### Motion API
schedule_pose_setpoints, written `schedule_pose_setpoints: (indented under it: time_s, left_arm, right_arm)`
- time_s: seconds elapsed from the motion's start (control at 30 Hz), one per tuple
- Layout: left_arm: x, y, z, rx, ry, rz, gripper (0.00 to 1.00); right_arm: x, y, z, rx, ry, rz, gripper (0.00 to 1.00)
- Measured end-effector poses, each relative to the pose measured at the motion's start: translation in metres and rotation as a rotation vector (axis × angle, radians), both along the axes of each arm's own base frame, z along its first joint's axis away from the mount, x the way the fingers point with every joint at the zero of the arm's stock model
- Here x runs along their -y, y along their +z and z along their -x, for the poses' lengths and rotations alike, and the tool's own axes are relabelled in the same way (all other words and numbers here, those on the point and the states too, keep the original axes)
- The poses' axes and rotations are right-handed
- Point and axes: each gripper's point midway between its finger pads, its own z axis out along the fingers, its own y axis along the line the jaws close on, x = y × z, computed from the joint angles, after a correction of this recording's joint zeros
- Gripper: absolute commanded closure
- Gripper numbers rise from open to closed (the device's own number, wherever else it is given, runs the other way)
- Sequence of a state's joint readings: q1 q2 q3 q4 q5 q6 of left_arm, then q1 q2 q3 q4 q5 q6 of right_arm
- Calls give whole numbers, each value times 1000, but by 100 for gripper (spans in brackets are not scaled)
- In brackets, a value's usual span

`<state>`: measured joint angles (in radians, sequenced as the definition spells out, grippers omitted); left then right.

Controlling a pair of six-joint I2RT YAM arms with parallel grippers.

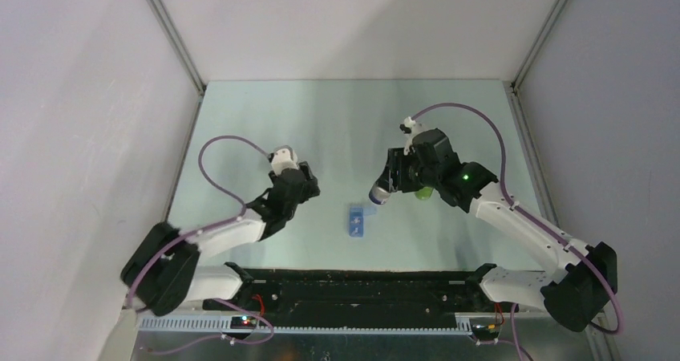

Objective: Sort the pills into containers
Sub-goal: Unscrew the lid of the pill bottle.

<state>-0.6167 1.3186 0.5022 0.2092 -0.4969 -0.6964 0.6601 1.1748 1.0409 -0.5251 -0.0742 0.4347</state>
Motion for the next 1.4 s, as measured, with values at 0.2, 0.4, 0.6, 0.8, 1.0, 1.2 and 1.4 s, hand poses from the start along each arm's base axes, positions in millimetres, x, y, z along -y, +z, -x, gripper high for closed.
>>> schedule_pose_setpoints:
  time_s: [0.2,0.4,0.6,0.8,1.0,1.2,1.4]
  left_arm:
    - [44,65,44,187,-338,100,3]
    - [60,89,86,356,-617,155,2]
    - [92,97,113,409,-888,162,2]
    - [120,110,120,418,-1048,183,4]
    - [140,103,122,375,-1154,203,6]
    - [145,92,130,333,-1213,221,14]
    - [148,89,130,332,-1226,221,21]
  right_arm:
    - [-11,-10,15,-61,66,-49,69]
    - [-14,-2,29,-90,99,-118,69]
    - [-25,18,38,-91,155,-215,69]
    - [-36,20,43,-119,206,-259,69]
    - [-43,13,44,-147,231,-275,69]
    - [-48,9,40,-159,238,-300,68]
    - [-57,8,39,-160,264,-340,65]
